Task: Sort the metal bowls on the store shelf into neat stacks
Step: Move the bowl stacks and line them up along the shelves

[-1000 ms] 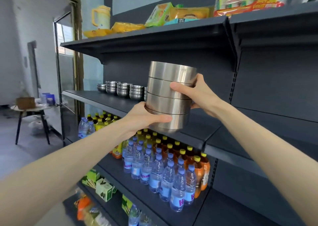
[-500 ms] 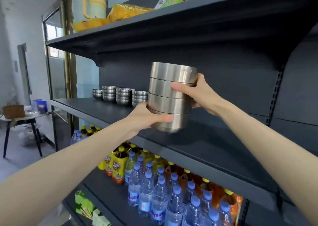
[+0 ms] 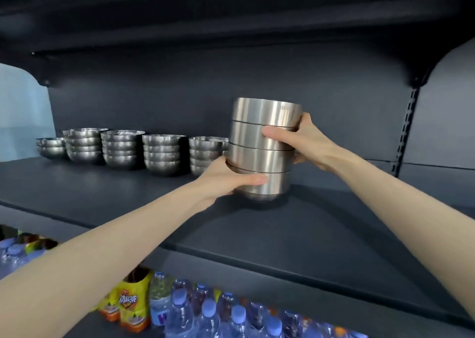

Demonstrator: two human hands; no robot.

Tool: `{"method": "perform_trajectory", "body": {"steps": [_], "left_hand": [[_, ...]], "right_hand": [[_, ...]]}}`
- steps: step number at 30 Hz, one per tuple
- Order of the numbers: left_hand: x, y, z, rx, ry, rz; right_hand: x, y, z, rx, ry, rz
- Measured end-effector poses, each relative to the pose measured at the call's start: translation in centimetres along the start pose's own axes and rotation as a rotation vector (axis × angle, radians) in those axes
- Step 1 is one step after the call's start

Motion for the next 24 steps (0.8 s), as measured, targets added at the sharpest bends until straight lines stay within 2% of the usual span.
{"method": "perform_trajectory", "body": {"steps": [9, 18, 24], "left_hand": [[-6.7, 0.7, 3.4, 0.027, -0.004, 0.188], [-10.2, 0.1, 6.2, 0.004, -0.003, 0.207], [-10.2, 0.1, 6.1, -0.119, -0.003, 0.170]], "right_hand": [[-3.0, -2.2, -1.9, 0.055, -0.101, -0.131], [-4.9, -3.1, -3.2, 0.085, -0.133, -0.154], [-5.5, -2.9, -3.6, 0.065, -0.120, -0.118]]}}
Point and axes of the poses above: each hand's wrist, its own x-axis away from the middle knuckle, its own y-axis out of the back of the hand, z = x × y, the point moved 3 cm from there along -x, towards the middle knuckle, and after that the axes turned 7 degrees about -z, right-handed, at the moved point
